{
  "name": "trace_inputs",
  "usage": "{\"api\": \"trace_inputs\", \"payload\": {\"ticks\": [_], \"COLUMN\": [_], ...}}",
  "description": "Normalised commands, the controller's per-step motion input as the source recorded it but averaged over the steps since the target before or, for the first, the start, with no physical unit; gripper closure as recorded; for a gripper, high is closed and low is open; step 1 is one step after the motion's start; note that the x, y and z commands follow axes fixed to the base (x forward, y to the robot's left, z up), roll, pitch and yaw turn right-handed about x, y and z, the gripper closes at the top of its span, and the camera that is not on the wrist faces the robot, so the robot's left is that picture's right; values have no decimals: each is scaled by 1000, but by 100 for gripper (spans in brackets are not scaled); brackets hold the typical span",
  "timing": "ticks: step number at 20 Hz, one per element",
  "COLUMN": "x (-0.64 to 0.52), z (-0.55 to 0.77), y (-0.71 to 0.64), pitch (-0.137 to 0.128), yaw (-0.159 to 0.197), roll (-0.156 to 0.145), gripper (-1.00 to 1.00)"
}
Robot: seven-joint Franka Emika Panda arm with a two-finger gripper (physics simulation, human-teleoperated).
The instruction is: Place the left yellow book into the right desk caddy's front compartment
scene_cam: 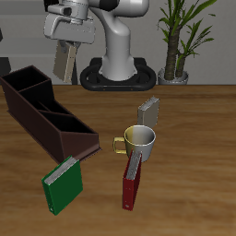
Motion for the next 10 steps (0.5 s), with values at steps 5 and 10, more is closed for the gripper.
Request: {"api": "trace_inputs", "payload": {"ticks": [5,10], "x": [67,58], "z": [-150,-81], "y": [15,-52], "pitch": [18,11], "yaw": [-3,-24], "roll": [12,-12], "gripper": [100,100]}}
